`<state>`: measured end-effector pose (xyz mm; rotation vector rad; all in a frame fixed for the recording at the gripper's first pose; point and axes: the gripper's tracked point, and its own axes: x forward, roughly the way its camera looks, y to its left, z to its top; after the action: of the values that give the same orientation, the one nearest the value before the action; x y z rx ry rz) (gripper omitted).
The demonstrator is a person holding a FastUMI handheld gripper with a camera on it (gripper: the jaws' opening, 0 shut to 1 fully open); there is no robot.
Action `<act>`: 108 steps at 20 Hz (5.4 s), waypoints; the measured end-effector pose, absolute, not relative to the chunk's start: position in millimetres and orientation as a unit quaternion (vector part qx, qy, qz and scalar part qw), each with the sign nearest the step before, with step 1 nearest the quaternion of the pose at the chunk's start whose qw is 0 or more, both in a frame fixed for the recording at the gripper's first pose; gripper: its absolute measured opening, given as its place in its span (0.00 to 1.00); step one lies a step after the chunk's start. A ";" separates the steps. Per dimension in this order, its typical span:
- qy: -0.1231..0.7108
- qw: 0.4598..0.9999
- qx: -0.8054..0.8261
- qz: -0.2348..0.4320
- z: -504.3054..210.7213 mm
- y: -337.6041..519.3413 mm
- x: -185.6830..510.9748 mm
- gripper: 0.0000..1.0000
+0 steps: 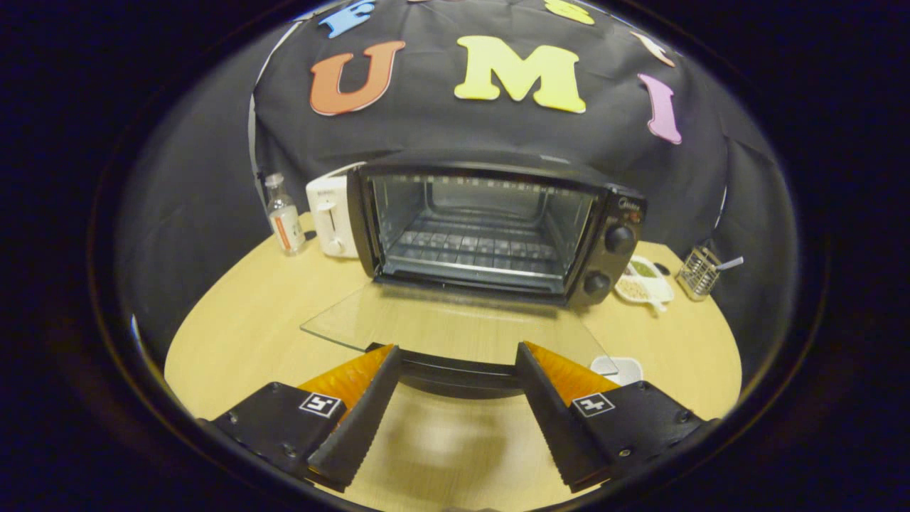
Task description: Open the toaster oven, put the food inside, and close the toaster oven door.
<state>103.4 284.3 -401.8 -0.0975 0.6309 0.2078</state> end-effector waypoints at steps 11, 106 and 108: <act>0.347 0.927 -0.069 0.123 -440.6 284.5 95.9 1.00; 0.227 0.883 0.410 0.023 -365.9 334.5 297.8 0.20; 0.235 0.894 0.380 0.017 -372.9 335.0 295.4 0.21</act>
<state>295.4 335.0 -372.9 0.7887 0.4878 0.0349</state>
